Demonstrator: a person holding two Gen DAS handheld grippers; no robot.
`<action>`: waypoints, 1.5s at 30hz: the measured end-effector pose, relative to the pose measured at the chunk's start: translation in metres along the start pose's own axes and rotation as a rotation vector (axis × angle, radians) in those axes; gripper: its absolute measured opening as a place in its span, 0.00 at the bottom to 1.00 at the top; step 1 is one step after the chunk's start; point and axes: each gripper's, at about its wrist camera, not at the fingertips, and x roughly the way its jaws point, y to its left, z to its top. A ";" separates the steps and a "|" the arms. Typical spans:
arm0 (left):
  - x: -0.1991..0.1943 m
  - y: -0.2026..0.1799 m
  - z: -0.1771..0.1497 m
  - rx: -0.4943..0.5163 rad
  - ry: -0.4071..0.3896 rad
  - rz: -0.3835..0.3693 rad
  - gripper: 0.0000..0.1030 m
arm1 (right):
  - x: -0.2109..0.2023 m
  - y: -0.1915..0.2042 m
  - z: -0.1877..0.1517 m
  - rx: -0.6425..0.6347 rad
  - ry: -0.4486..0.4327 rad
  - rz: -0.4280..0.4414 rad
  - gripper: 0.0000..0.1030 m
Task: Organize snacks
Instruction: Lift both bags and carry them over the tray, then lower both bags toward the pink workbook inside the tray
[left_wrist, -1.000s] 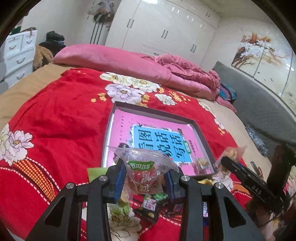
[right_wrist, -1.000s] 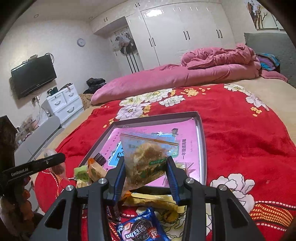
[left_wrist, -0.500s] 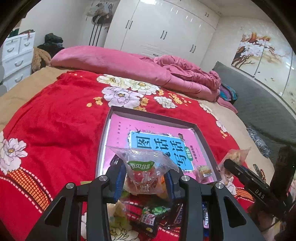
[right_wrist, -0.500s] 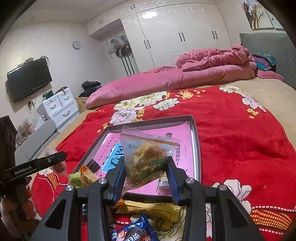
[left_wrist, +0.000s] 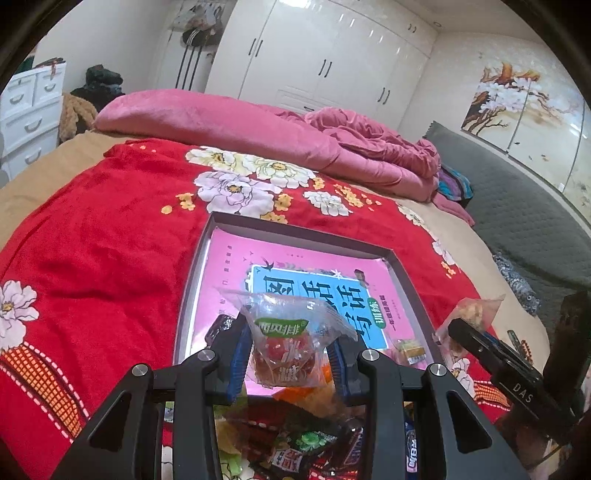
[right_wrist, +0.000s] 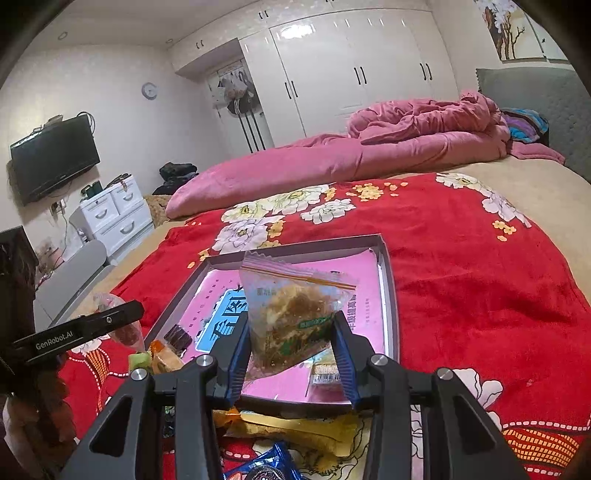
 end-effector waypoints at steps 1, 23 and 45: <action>0.001 0.000 0.000 0.001 0.000 0.000 0.38 | 0.001 -0.001 0.000 0.001 0.002 -0.002 0.41; 0.030 0.000 0.004 -0.003 0.028 -0.040 0.38 | 0.015 -0.012 -0.002 0.032 0.042 -0.055 0.41; 0.056 0.006 0.014 -0.013 0.037 -0.068 0.38 | 0.052 0.021 -0.017 -0.040 0.176 -0.006 0.41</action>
